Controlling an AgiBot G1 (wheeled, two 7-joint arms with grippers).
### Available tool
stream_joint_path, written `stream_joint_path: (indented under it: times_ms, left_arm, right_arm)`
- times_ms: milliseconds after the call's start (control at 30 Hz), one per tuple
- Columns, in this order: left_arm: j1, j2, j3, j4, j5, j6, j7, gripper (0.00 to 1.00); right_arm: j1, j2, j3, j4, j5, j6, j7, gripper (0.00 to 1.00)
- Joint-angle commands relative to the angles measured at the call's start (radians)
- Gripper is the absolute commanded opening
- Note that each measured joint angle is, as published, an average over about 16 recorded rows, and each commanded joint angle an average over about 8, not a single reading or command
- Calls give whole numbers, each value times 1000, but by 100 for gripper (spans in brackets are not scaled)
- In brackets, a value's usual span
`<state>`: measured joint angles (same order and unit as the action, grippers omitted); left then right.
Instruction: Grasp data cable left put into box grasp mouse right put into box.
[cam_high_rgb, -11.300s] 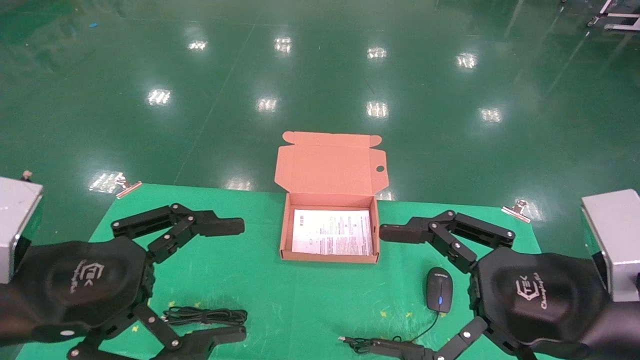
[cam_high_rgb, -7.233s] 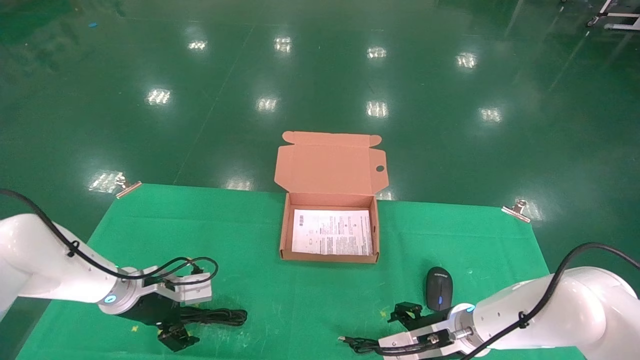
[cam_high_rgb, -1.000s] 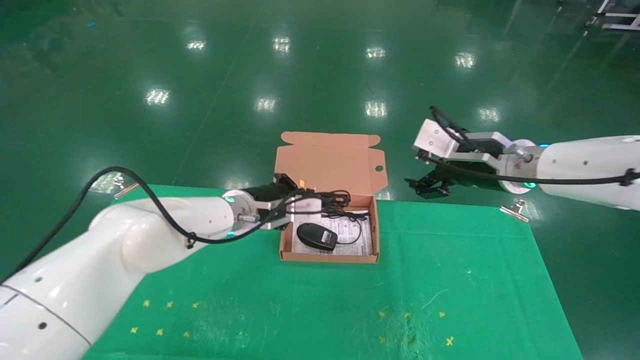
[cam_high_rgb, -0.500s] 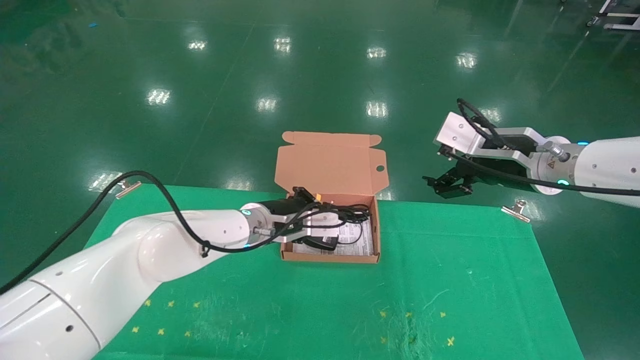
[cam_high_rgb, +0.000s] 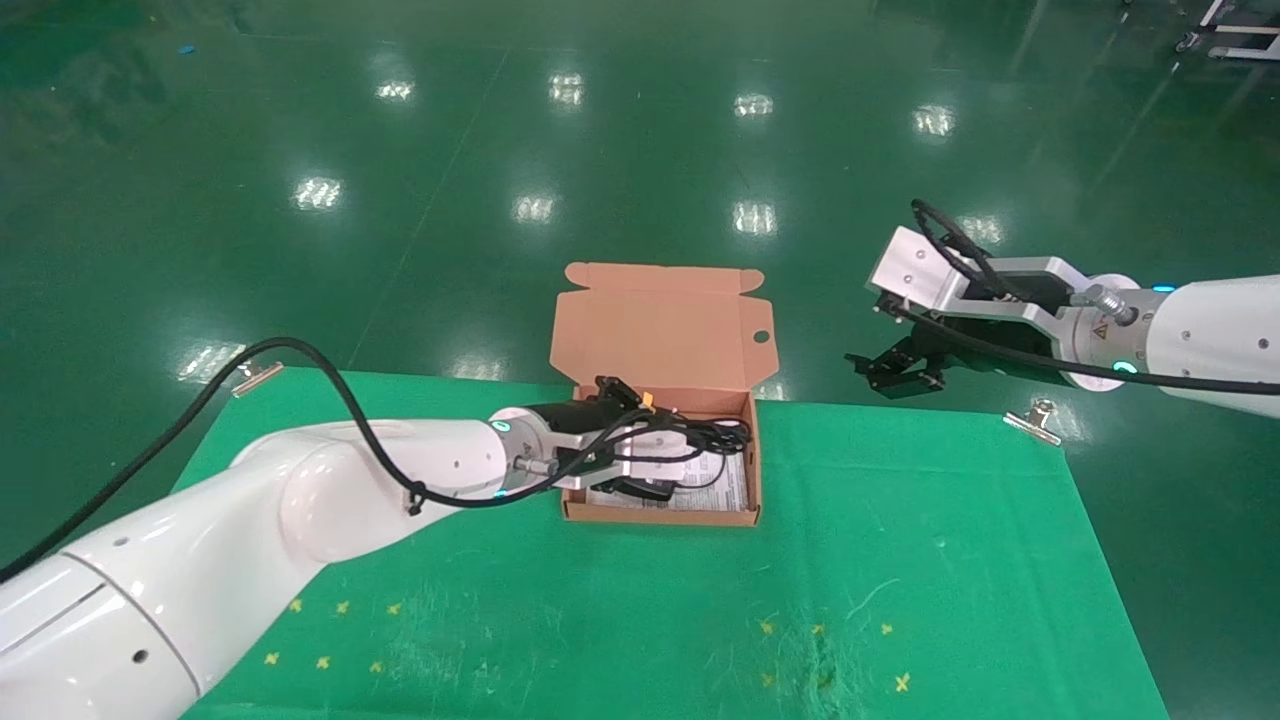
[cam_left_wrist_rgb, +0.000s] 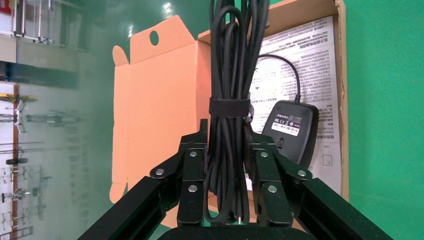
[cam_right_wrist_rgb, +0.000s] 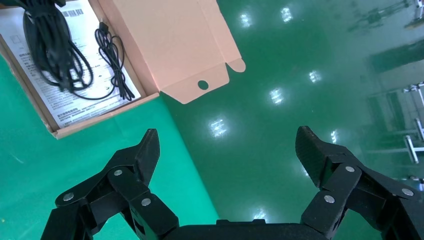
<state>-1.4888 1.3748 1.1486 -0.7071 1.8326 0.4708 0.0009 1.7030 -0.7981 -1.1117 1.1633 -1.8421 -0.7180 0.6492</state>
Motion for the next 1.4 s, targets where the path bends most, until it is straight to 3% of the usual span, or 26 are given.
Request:
stream_joint_path:
  times_ms: [33,467,800,1400]
  left_arm:
    - [1,0,-4,1,3,1,-1,100]
    - [-58,-47,-42,-16,-36,0,-53,100]
    - [-142,-76,-92,7,-83,-2,-99,100]
    - [12,-273,-315,-158,-375,289,-126,100]
  right_arm:
    - [0,-1,0,-1,1,0,-1,100]
    - [45,8,9,17,-31,5,-23,100]
    - [110,9,1,67,-84,-58,-92,100]
    - [-90,57,228,84,241,-259,-195,100]
